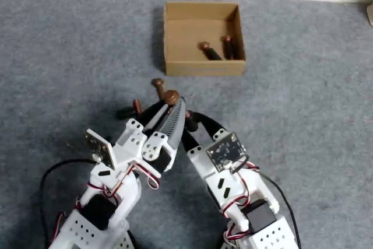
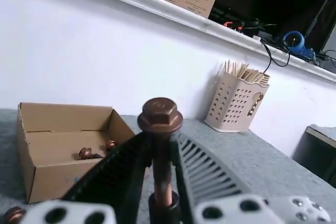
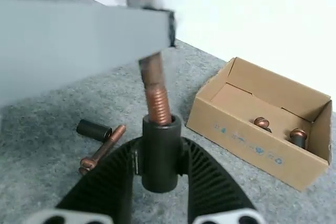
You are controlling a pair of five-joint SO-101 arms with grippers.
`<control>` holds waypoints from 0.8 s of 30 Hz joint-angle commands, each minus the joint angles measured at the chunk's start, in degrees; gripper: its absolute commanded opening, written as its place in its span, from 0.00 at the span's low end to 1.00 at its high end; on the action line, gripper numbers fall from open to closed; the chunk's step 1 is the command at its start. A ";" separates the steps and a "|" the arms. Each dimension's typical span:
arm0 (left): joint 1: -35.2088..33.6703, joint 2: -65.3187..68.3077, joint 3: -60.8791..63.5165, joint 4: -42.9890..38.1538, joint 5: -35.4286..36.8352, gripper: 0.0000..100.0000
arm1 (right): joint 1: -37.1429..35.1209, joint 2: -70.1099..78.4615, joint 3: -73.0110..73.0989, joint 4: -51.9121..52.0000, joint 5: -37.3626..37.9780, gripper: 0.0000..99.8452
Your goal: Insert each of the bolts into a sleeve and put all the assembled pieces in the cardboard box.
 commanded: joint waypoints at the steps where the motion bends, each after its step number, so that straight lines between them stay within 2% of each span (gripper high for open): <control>1: 4.35 -0.04 1.10 3.96 -4.57 0.01 | 1.80 -0.57 1.54 -1.89 0.53 0.00; 5: 6.37 -0.48 0.92 7.56 -9.23 0.01 | 1.89 -0.57 1.63 -1.89 0.53 0.00; 10: 3.47 -0.04 0.92 7.56 -9.23 0.01 | 1.45 -0.57 1.63 -1.89 0.53 0.00; 17: 3.38 0.04 0.57 7.56 -8.88 0.01 | 1.54 -0.57 1.63 -1.54 0.53 0.00; 21: 0.04 0.13 -1.89 7.91 -4.66 0.01 | 0.75 -0.57 1.01 4.97 0.53 0.00; 24: -0.66 0.13 -2.86 10.46 -4.84 0.01 | -0.75 -0.57 -1.10 7.25 0.53 0.00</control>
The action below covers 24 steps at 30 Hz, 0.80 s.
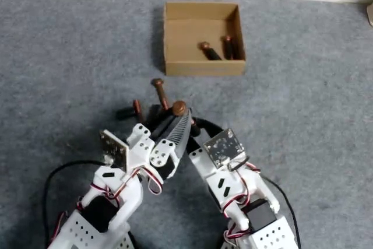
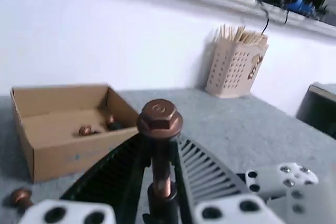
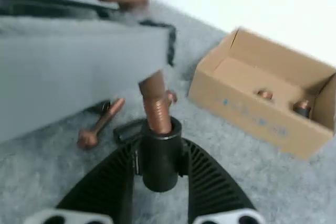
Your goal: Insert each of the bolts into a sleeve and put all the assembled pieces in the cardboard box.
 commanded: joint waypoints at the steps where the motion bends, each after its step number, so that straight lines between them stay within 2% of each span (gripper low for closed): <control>1: -1.10 0.31 -2.51 2.90 0.53 0.01 | -1.45 -0.75 -1.71 1.45 0.44 0.00; 7: -1.01 0.31 -2.42 3.25 0.00 0.01 | -0.40 -0.75 -5.93 5.41 0.44 0.00; 15: -1.10 0.31 -1.89 3.34 -3.25 0.01 | -0.48 -0.75 -6.73 5.76 0.44 0.00; 24: -1.10 0.40 -0.22 3.34 -8.97 0.01 | -2.15 -0.75 -12.44 13.23 0.00 0.00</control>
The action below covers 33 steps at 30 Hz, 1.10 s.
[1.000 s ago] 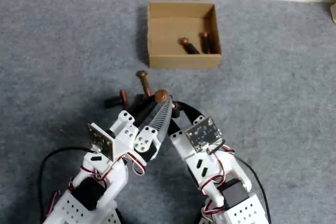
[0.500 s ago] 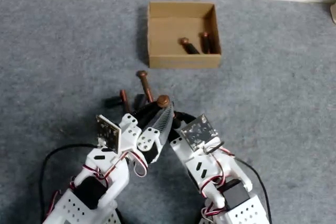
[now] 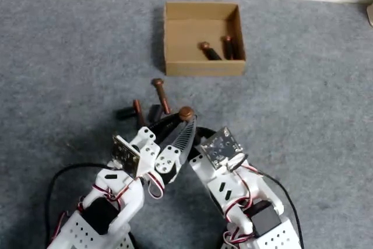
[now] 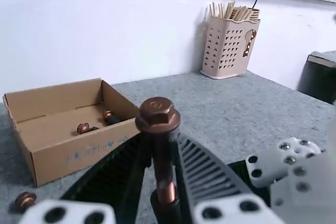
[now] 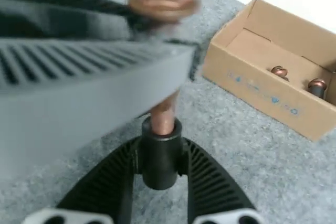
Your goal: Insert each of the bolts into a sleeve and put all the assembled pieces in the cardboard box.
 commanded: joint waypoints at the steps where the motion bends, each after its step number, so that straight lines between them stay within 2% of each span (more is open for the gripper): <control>1: -1.19 0.57 -0.04 0.44 -1.93 0.01 | -0.13 -0.66 -5.23 0.04 0.18 0.00; 11: -1.19 0.57 -0.04 0.44 -1.93 0.01 | 0.04 -0.66 -4.79 -0.40 0.44 0.00; 15: -1.19 0.57 -0.04 0.44 -1.93 0.01 | 3.56 -0.66 -5.14 -0.57 0.18 0.00; 17: -1.19 0.48 -0.04 0.44 -1.85 0.05 | 4.09 -0.66 -5.14 -0.57 0.09 0.00; 21: -1.19 0.48 1.19 0.44 -1.76 0.20 | 4.09 -0.66 -4.88 -0.57 0.09 0.00; 27: -1.10 0.48 1.27 0.26 -1.93 0.13 | 4.09 -0.66 -4.79 -0.57 0.44 0.00; 33: -1.19 0.40 1.45 0.18 -1.67 0.12 | 4.44 -0.66 -4.09 -3.47 0.53 0.00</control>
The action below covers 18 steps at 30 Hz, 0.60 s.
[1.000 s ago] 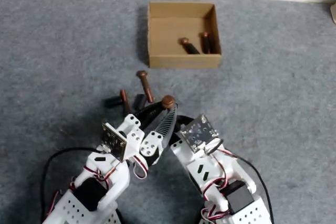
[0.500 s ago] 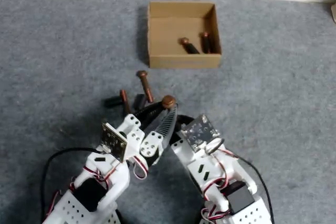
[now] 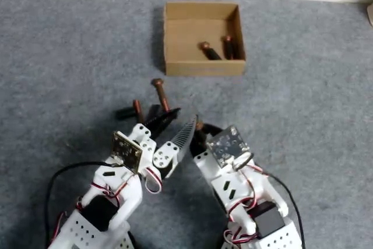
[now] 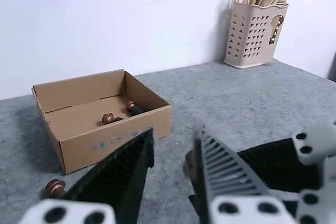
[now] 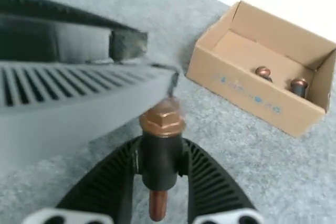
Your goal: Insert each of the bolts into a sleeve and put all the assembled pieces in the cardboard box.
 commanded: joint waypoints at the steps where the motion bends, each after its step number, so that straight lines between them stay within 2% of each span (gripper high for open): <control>1: -0.40 -0.31 1.10 -0.09 0.09 0.12 | 0.84 -0.57 -1.80 -4.18 0.53 0.00; 5: -2.24 -0.66 0.84 -0.26 3.43 0.12 | 0.84 -0.57 0.48 -6.29 0.53 0.00; 10: -11.74 -0.31 0.66 -10.11 14.51 0.12 | 0.84 -0.57 1.71 -6.29 3.60 0.00; 12: -13.58 -0.31 0.57 -10.81 17.23 0.12 | 0.84 -0.57 2.51 -6.37 3.69 0.00; 16: -14.55 -0.31 -0.40 -10.99 17.93 0.00 | 0.84 -0.48 3.12 -6.37 3.69 0.00; 18: -14.64 -0.31 -0.04 -10.99 17.93 0.02 | 0.84 -0.40 3.12 -6.20 3.69 0.00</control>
